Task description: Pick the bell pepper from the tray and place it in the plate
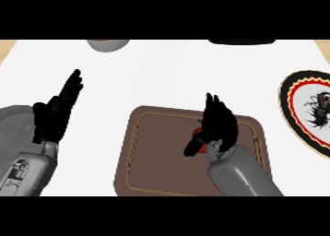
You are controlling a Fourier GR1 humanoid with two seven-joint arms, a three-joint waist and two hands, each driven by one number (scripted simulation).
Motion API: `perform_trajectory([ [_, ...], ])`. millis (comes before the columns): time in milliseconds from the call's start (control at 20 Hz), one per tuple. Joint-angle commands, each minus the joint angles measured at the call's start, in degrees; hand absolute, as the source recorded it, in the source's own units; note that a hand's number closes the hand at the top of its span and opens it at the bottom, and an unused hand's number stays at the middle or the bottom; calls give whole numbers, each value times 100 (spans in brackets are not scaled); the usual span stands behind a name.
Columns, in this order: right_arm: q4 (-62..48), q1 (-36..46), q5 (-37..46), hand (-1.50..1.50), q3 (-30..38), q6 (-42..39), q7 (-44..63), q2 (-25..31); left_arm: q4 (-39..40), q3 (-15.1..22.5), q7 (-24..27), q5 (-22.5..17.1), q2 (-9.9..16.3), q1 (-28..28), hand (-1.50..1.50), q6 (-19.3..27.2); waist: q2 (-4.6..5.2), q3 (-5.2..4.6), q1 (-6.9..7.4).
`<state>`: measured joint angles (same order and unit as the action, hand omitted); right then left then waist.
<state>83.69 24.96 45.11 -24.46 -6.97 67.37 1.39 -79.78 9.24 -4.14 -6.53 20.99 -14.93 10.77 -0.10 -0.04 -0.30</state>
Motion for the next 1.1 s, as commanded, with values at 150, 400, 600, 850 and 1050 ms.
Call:
perform_trajectory([
  [150, -188, -197, 138, -150, 323, -409, 749, -133, 64, 1, 105, 126, -163, -16, 0, -71, 9, 1, 20],
  [400, 493, -789, 650, 150, -29, -271, 453, -7, 115, -99, -195, 308, -332, -303, 0, 33, -2, 3, -10],
  [600, -61, -160, 863, 150, 373, -485, 387, -105, -75, -72, -37, 376, -384, -24, 0, -38, 7, 2, 39],
  [850, -31, -378, 1136, 150, 311, -84, 142, -134, -83, -236, -269, 440, -460, -148, 0, -112, 7, 4, 34],
  [1050, 1072, -1799, 581, 150, 928, -313, -1635, 1627, -44, -450, -35, 381, -232, 65, 0, -111, -32, 11, -249],
])
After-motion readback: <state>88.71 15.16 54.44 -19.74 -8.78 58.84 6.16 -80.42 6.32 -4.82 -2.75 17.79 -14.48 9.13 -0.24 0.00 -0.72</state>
